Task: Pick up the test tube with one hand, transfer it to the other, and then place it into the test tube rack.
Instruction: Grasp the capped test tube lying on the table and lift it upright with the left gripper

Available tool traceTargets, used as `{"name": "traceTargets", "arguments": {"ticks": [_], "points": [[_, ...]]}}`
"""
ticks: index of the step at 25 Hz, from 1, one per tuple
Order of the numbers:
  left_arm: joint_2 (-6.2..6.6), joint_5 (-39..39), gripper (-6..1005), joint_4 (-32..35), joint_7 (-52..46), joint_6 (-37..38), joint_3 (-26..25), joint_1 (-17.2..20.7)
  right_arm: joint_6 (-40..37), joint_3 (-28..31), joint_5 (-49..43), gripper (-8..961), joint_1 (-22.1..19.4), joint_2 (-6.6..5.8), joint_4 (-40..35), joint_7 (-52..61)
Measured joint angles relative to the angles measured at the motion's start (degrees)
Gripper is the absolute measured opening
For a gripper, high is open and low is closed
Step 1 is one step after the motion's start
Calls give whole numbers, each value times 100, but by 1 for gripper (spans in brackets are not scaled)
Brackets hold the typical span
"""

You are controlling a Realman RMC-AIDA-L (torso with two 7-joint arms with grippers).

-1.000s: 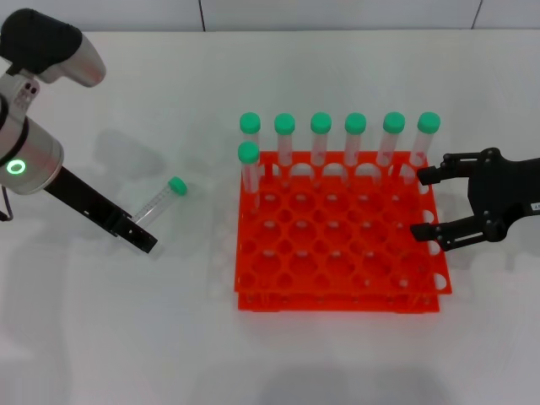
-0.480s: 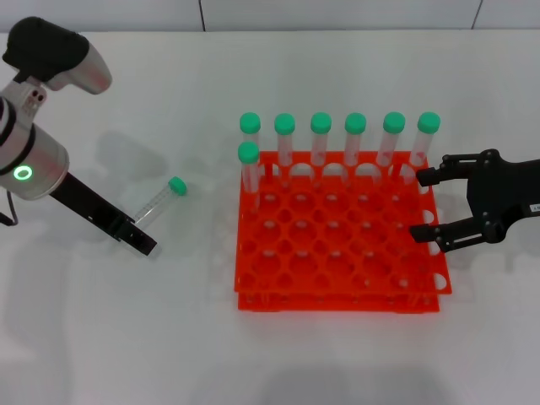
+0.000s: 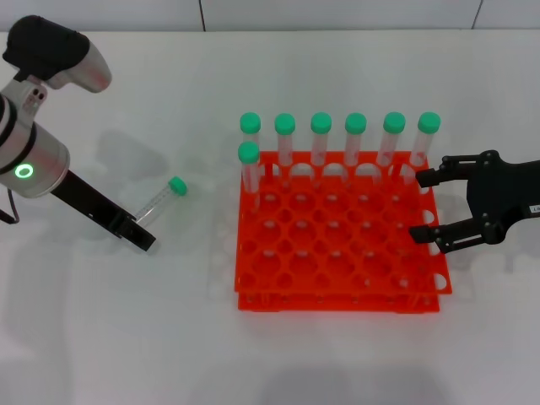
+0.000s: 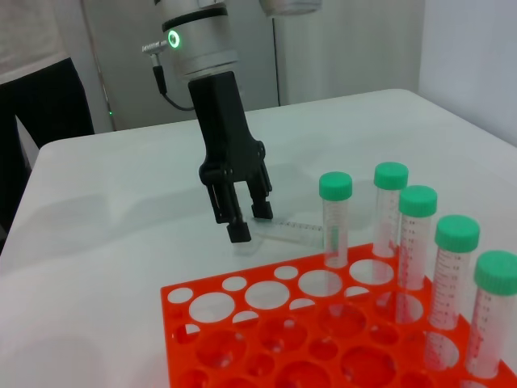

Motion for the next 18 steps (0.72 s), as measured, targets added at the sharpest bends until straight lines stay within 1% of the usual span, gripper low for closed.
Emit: {"name": "traceTargets", "arguments": {"ticks": [7,11,14,18], "points": [[1,-1,602,-72,-107,-60,-26,0,0,29,0,854,21,0,-2,-2],[68,-24,537,-270,-213,-76,-53,-40,0,28,0,854,36,-1,-43,-8],[86,-36,302,-321,-214,-82,-53,-64,0,29,0,854,36,-1,-52,-11],[75,-63,271,-298,-195,-84,-79,-114,2,35,5,854,36,-12,-34,-14]]}}
